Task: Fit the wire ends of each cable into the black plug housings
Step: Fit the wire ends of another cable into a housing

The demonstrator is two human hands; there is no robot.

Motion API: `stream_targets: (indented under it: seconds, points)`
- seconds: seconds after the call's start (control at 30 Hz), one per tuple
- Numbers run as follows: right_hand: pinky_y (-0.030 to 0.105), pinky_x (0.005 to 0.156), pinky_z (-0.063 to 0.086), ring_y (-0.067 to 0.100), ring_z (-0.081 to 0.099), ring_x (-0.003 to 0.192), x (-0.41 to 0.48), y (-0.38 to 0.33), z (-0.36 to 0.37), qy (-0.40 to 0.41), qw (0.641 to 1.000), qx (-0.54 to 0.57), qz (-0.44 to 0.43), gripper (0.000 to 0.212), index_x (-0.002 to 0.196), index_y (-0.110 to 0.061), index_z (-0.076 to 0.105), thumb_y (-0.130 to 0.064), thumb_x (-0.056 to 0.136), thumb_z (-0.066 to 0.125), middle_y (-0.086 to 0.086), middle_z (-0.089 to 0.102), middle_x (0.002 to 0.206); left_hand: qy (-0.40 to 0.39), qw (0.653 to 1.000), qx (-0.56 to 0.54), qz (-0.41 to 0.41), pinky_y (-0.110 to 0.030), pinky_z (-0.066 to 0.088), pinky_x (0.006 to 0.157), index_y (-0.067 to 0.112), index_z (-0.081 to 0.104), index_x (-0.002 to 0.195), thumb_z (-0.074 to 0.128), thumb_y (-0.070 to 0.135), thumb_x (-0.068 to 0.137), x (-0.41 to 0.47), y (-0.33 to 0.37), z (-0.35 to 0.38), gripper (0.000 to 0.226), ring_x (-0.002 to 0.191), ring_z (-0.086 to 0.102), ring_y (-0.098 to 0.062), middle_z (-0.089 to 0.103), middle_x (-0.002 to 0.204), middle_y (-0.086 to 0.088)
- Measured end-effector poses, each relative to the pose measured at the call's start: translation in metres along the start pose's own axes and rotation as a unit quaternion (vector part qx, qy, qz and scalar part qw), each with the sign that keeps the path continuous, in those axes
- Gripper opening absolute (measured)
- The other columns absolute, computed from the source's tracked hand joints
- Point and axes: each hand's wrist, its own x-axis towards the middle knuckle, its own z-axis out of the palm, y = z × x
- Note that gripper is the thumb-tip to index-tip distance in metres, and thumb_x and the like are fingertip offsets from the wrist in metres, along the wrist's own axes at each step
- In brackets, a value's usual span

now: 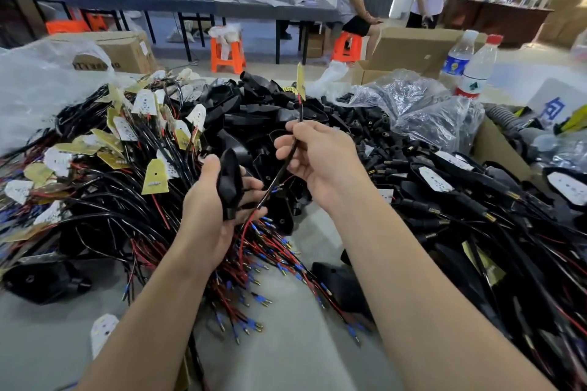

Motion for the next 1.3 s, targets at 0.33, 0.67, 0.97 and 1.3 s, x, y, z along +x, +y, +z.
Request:
stream_targets:
  seconds: [0.33, 0.67, 0.97, 1.3]
  points:
    - [0.033, 0.068, 0.05, 0.01, 0.063, 0.071, -0.015, 0.037, -0.017, 0.012, 0.975, -0.203, -0.094, 0.023, 0.083, -0.015, 0.074, -0.035, 0.089, 0.063, 0.002, 0.073, 0.076, -0.133, 0.988, -0.002, -0.073, -0.013, 0.022, 0.03, 0.016, 0.065, 0.103, 0.041, 0.052, 0.107, -0.002, -0.007, 0.009, 0.044, 0.035, 0.031, -0.007, 0.055, 0.068, -0.006]
    - [0.036, 0.058, 0.045, 0.02, 0.061, 0.054, -0.024, 0.055, -0.029, 0.046, 0.971, -0.168, -0.164, 0.024, 0.072, -0.025, 0.06, -0.022, 0.095, 0.052, 0.006, 0.073, 0.07, -0.094, 0.988, 0.096, -0.077, -0.014, 0.022, 0.035, 0.012, 0.062, 0.092, 0.048, 0.053, 0.104, -0.008, -0.015, 0.013, 0.046, 0.037, 0.036, -0.012, 0.058, 0.07, -0.008]
    - [0.026, 0.052, 0.048, 0.021, 0.059, 0.055, -0.034, 0.058, -0.037, -0.088, 0.98, -0.157, -0.08, 0.02, 0.082, -0.012, 0.063, 0.003, 0.09, 0.055, 0.013, 0.069, 0.068, -0.061, 0.989, 0.114, -0.073, -0.016, 0.022, 0.033, 0.01, 0.059, 0.083, 0.043, 0.05, 0.106, -0.017, -0.016, 0.022, 0.048, 0.036, 0.037, -0.014, 0.056, 0.061, -0.008]
    - [0.026, 0.054, 0.053, 0.017, 0.065, 0.057, -0.037, 0.038, -0.058, -0.036, 0.99, -0.054, -0.121, 0.014, 0.091, -0.004, 0.061, 0.007, 0.097, 0.055, 0.011, 0.068, 0.07, -0.083, 0.988, 0.101, -0.078, -0.023, 0.049, 0.051, 0.017, 0.078, 0.087, 0.051, 0.058, 0.099, -0.019, -0.016, 0.019, 0.05, 0.061, 0.066, -0.018, 0.074, 0.085, -0.014]
